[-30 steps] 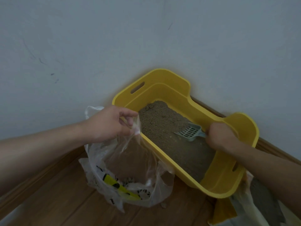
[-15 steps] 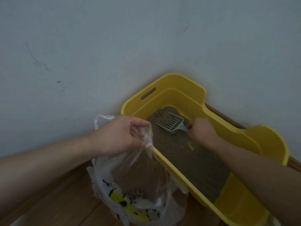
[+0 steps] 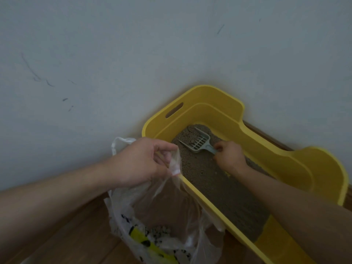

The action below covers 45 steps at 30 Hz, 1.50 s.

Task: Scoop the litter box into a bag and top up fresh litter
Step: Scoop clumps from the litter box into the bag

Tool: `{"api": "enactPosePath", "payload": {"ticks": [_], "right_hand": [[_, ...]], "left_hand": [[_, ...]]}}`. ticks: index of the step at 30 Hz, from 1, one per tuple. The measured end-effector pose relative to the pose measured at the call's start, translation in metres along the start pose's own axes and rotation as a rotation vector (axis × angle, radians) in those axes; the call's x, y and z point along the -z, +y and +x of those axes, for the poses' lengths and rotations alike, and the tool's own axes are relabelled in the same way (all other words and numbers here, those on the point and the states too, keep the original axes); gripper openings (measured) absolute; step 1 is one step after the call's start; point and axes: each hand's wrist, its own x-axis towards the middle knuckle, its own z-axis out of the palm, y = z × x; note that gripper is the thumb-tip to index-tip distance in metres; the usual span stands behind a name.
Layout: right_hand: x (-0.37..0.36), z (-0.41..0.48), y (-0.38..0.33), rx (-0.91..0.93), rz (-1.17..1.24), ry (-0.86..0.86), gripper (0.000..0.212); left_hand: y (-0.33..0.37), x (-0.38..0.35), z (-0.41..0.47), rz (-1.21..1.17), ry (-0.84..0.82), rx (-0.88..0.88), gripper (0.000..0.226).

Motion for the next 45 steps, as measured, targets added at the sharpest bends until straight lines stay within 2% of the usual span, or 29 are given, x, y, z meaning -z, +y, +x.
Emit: {"api": "enactPosePath", "payload": {"ticks": [15,26,35,42,45], "right_hand": [[0.020,-0.021,0.009,0.024,0.141,-0.034,0.040],[0.067,-0.072,0.014,0.110,0.057,-0.117,0.036],[0.101,-0.140,0.004,0.141,0.126,-0.197,0.032],[0.127,-0.171,-0.011,0.170,0.155,-0.226,0.031],[0.131,-0.180,-0.019,0.195,0.151,-0.253,0.029]], "left_hand": [[0.006,0.001,-0.005,0.050,0.034,-0.011,0.064],[0.006,0.004,-0.025,0.125,0.072,-0.004,0.065],[0.011,0.008,-0.049,0.259,0.110,0.012,0.060],[0.020,0.010,-0.059,0.330,0.144,0.050,0.043],[0.026,0.010,-0.063,0.332,0.155,0.088,0.046]]}}
